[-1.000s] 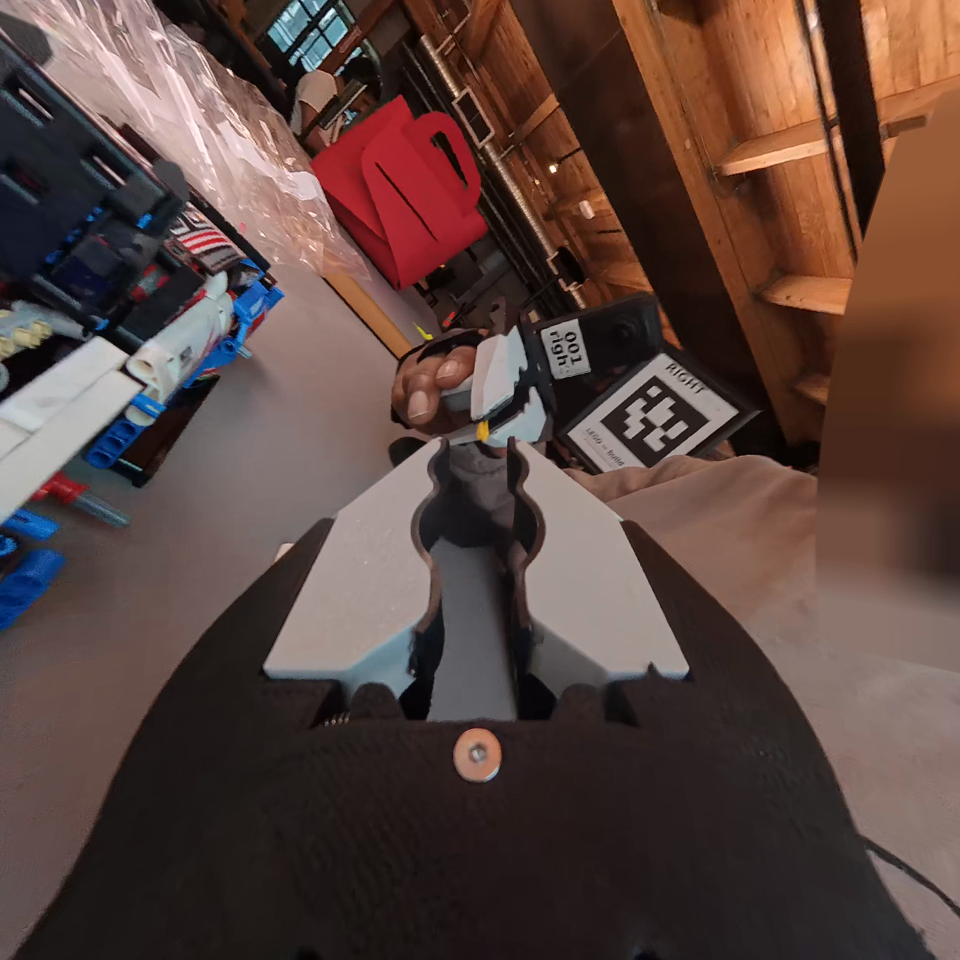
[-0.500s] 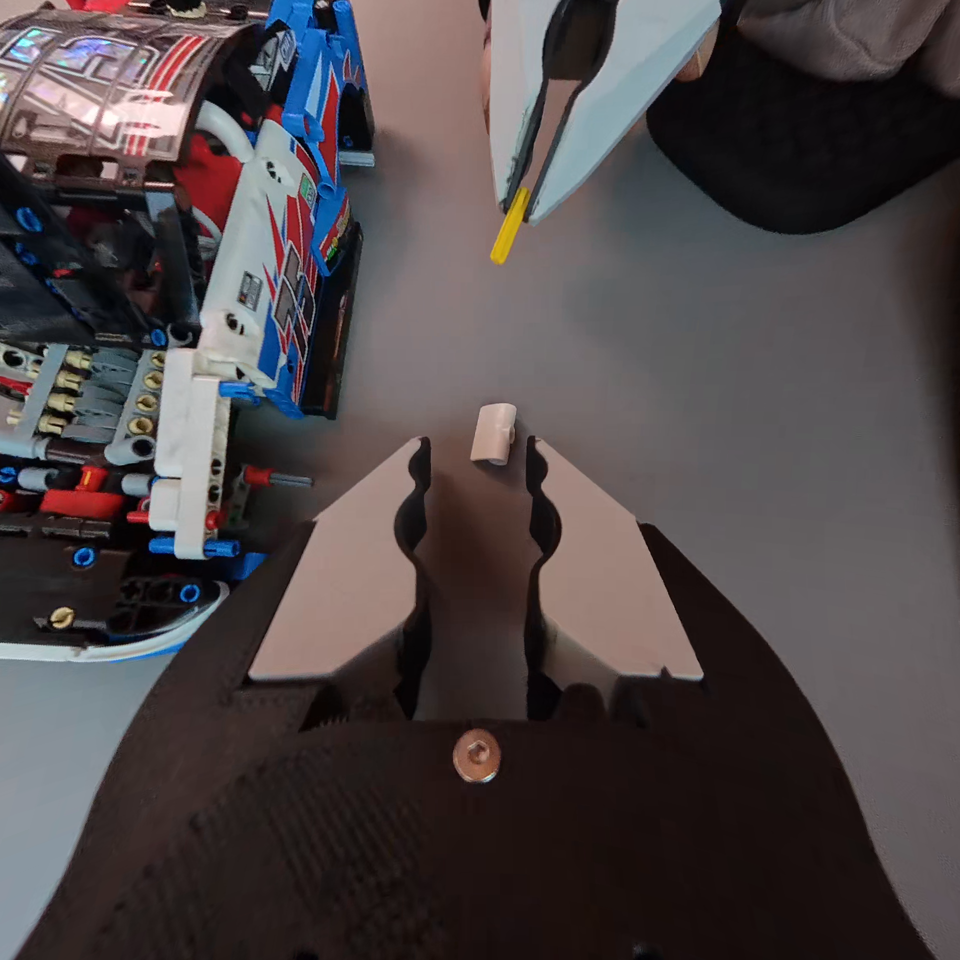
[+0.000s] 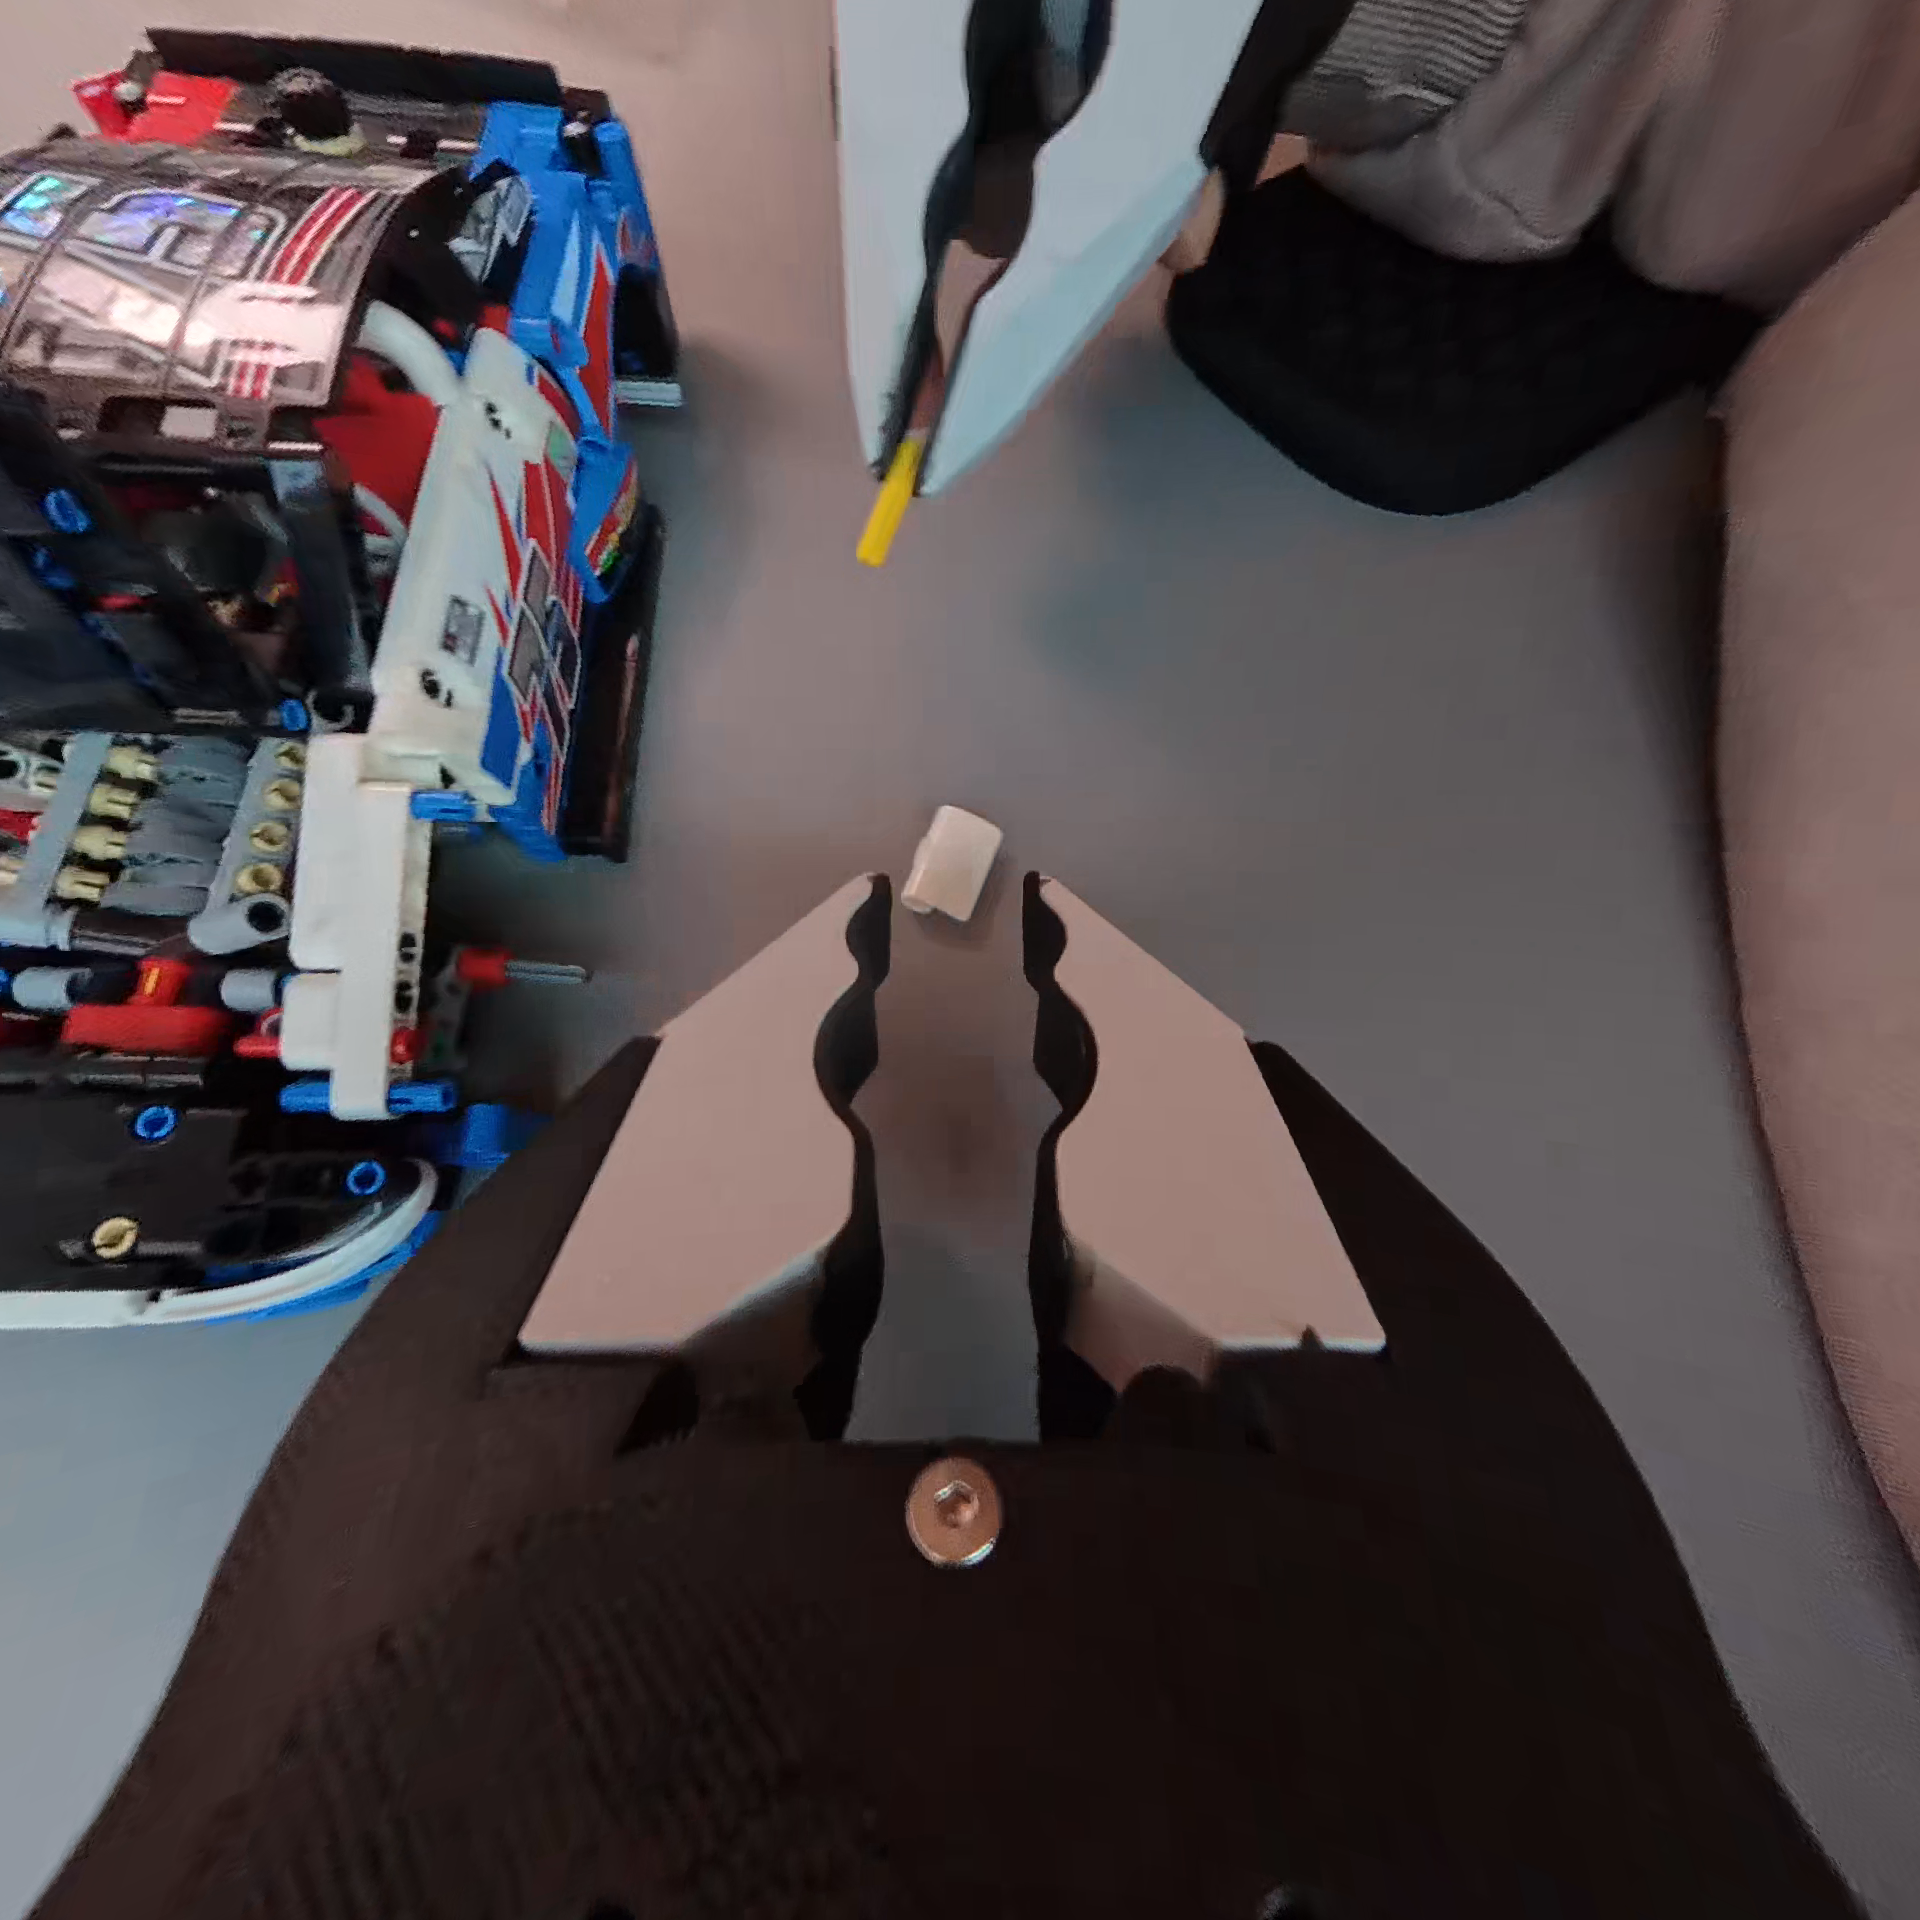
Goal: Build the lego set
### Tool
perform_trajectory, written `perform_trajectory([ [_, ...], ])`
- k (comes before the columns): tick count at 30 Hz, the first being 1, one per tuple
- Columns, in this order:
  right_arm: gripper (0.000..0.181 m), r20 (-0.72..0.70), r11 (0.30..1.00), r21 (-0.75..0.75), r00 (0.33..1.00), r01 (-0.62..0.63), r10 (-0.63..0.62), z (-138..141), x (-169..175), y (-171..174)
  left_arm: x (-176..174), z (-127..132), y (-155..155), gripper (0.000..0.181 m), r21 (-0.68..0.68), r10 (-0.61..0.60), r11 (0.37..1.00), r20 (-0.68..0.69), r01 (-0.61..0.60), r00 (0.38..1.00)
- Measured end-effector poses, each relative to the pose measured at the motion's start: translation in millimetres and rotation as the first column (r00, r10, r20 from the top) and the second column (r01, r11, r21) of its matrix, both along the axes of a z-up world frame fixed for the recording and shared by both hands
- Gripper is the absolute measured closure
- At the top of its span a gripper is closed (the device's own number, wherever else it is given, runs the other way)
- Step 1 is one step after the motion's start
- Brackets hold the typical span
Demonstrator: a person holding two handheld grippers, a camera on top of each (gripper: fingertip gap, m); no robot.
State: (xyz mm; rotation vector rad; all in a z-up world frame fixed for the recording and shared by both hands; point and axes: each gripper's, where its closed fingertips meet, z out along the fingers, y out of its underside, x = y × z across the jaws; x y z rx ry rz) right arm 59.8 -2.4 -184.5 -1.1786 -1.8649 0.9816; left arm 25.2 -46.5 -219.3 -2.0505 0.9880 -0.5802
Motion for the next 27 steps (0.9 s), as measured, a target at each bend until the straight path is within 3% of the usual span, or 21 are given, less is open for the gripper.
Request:
perform_trajectory([
  [4,0.179,0.046,0.999,-0.019,0.999,-0.027,0.028,-7,4,-5,6,-13,7,0.143,-0.005,-0.014,1.000,-0.086,0.014,0.996],
  [7,0.178,0.068,0.999,-0.018,0.996,-0.048,0.049,-12,4,-11,12,-20,7,0.145,0.034,-0.053,0.998,-0.172,0.060,0.984],
  [14,0.178,0.065,0.997,-0.036,0.995,-0.067,0.069,-12,2,-16,14,-21,5,0.152,0.019,-0.072,0.997,-0.183,0.077,0.980],
  [16,0.178,0.057,0.997,-0.047,0.996,-0.069,0.072,-11,2,-17,13,-21,6,0.167,0.046,-0.063,0.996,-0.207,0.074,0.976],
  [20,0.179,0.016,0.994,-0.078,0.997,-0.071,0.072,-2,0,-19,11,-20,5,0.167,0.074,-0.062,0.994,-0.220,0.080,0.973],
  [27,0.179,-0.056,0.988,-0.131,0.996,-0.078,0.071,14,-2,-20,0,15,-1,0.167,0.177,0.011,0.984,-0.002,-0.010,1.000],
])
